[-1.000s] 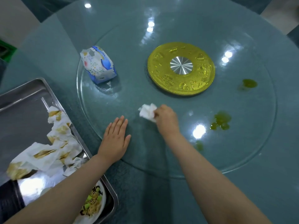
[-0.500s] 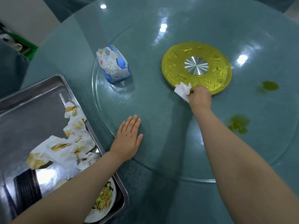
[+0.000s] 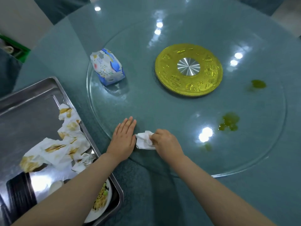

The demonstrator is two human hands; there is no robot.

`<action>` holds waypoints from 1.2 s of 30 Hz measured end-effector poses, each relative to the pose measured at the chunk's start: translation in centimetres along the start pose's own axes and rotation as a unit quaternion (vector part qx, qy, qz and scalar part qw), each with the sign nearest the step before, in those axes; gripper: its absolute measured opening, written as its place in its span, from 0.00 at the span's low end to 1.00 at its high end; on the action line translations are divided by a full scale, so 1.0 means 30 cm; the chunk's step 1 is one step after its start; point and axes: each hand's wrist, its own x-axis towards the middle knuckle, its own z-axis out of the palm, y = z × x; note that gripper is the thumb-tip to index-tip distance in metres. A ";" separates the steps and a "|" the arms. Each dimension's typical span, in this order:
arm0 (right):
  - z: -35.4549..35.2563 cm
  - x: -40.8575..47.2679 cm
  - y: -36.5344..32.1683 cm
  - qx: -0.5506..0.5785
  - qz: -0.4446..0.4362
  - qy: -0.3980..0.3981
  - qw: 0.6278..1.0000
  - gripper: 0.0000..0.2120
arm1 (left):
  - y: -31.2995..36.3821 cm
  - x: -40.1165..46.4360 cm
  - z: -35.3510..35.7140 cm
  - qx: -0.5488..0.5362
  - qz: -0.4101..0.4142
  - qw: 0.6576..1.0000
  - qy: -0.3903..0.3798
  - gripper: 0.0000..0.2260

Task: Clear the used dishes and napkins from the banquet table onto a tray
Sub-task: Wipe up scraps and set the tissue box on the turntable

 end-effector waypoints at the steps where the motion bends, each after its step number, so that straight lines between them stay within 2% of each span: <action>1: 0.007 -0.026 -0.007 0.003 0.000 -0.003 1.000 0.13 | 0.000 -0.003 -0.001 0.002 0.003 1.000 -0.002 0.31; 5: 0.002 -0.071 -0.030 0.017 0.019 -0.034 0.999 0.12 | -0.002 -0.006 -0.009 0.008 0.006 1.000 -0.012 0.32; 8: -0.041 -0.063 -0.047 0.015 0.049 -0.083 0.995 0.07 | -0.001 -0.006 -0.020 0.000 0.004 1.000 -0.023 0.30; 13: -0.105 -0.101 -0.070 -0.015 0.081 -0.114 0.990 0.10 | 0.020 -0.006 -0.042 0.011 -0.007 1.000 -0.018 0.25; 18: -0.141 -0.241 0.014 -0.023 0.132 -0.032 0.991 0.07 | 0.082 -0.028 -0.040 0.011 -0.058 0.998 -0.007 0.26; 23: -0.208 -0.358 0.157 0.007 0.214 0.112 0.970 0.03 | 0.184 -0.118 0.003 0.018 0.019 1.000 -0.015 0.24; 27: -0.277 -0.386 0.253 0.035 0.287 0.180 0.940 0.06 | 0.258 -0.173 0.034 0.015 0.070 0.996 -0.049 0.27; 31: -0.267 -0.385 0.294 0.006 0.290 0.116 0.950 0.12 | 0.282 -0.211 0.048 0.047 0.077 0.993 -0.074 0.26; 33: -0.250 -0.381 0.290 0.003 0.277 0.078 0.958 0.18 | 0.278 -0.214 0.051 0.065 0.077 0.992 -0.080 0.26; 36: -0.227 -0.388 0.271 -0.003 0.265 0.043 0.963 0.23 | 0.274 -0.215 0.051 0.073 0.088 0.989 -0.098 0.31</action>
